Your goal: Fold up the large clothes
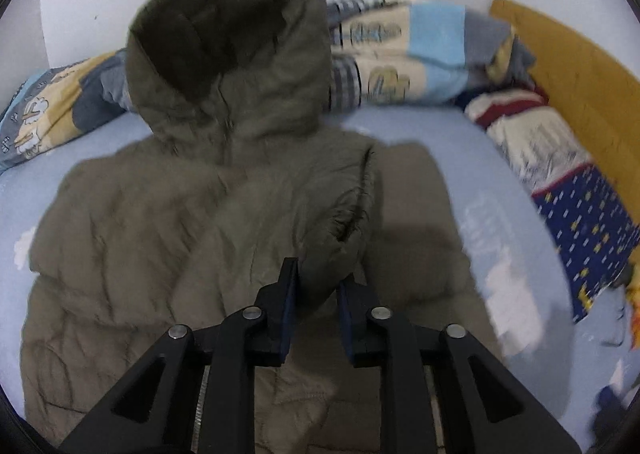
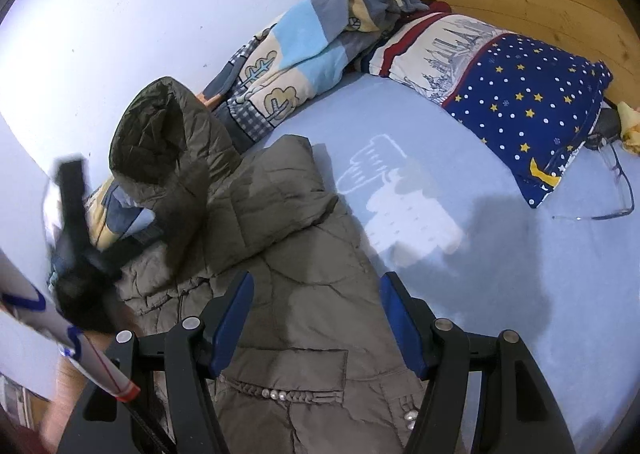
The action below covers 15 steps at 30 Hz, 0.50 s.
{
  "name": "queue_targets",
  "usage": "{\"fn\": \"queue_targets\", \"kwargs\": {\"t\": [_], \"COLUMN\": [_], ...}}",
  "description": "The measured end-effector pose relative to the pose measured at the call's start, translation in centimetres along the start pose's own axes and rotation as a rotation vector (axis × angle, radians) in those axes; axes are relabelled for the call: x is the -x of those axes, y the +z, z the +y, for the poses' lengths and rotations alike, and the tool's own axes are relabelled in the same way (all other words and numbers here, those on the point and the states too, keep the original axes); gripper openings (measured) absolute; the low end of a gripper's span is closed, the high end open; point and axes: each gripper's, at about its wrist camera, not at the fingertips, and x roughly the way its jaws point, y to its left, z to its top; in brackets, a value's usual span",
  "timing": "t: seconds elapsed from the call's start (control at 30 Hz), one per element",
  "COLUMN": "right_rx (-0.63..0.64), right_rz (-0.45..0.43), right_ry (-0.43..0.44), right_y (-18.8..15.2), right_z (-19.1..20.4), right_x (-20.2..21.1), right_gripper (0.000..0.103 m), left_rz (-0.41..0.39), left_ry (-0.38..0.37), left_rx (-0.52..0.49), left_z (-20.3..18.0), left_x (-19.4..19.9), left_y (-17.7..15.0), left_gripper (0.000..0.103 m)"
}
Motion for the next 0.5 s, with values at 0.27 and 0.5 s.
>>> {"fn": "queue_targets", "kwargs": {"t": [0.27,0.5], "right_rx": [-0.041,-0.043], "right_rz": [-0.014,-0.001], "right_ry": [-0.005,-0.003], "right_y": [0.4,0.2], "right_z": [-0.6,-0.5], "right_x": [0.1,-0.3], "right_gripper": [0.071,0.071], "left_rz": [-0.025,-0.047], "left_ry": [-0.102,0.163], "left_rx": [-0.083,0.02], "left_z": [-0.7,10.6], "left_x": [3.0,3.5], "left_y": [-1.0,2.2], "left_gripper": [0.066,0.07]}}
